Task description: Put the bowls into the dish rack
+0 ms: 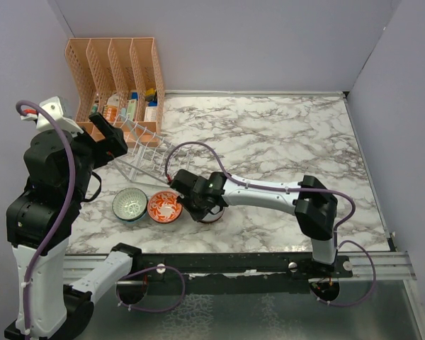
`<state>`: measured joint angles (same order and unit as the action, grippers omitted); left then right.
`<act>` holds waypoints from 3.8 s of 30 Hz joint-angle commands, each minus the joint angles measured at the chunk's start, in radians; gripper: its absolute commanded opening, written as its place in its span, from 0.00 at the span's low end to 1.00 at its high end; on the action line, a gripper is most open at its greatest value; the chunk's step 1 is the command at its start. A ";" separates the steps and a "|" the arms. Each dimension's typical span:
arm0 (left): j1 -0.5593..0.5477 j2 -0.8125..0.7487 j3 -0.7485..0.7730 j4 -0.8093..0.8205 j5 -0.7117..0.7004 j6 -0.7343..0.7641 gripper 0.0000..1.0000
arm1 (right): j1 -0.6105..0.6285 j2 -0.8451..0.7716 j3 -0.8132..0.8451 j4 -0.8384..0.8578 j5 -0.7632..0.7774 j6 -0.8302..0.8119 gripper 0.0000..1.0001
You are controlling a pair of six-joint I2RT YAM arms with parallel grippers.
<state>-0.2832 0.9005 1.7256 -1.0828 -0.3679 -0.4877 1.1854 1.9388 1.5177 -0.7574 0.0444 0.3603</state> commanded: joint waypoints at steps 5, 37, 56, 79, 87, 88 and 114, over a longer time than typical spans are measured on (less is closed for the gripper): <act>0.005 0.006 0.008 -0.014 -0.029 0.004 0.99 | 0.006 -0.018 0.141 -0.096 -0.003 -0.024 0.15; 0.004 0.033 -0.007 -0.005 -0.011 0.075 0.99 | 0.006 0.091 0.155 -0.091 -0.037 0.043 0.50; 0.004 0.010 -0.035 -0.006 -0.012 0.069 0.99 | 0.005 0.083 0.149 -0.118 -0.005 0.057 0.12; 0.005 0.022 -0.032 0.042 -0.005 0.074 0.99 | -0.114 -0.136 0.146 0.005 -0.137 0.168 0.01; 0.005 0.050 0.007 0.042 0.004 0.087 0.99 | -0.201 -0.276 0.036 0.307 -0.329 0.288 0.01; 0.005 0.057 0.019 0.038 0.004 0.088 0.99 | -0.218 -0.289 0.014 0.362 -0.355 0.320 0.01; 0.005 0.223 0.234 -0.046 0.020 0.161 0.99 | -0.412 0.020 -0.449 1.955 -0.300 1.183 0.01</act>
<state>-0.2832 1.1198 1.9411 -1.1126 -0.3660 -0.3515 0.7788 1.9171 1.0756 0.9100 -0.3222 1.4071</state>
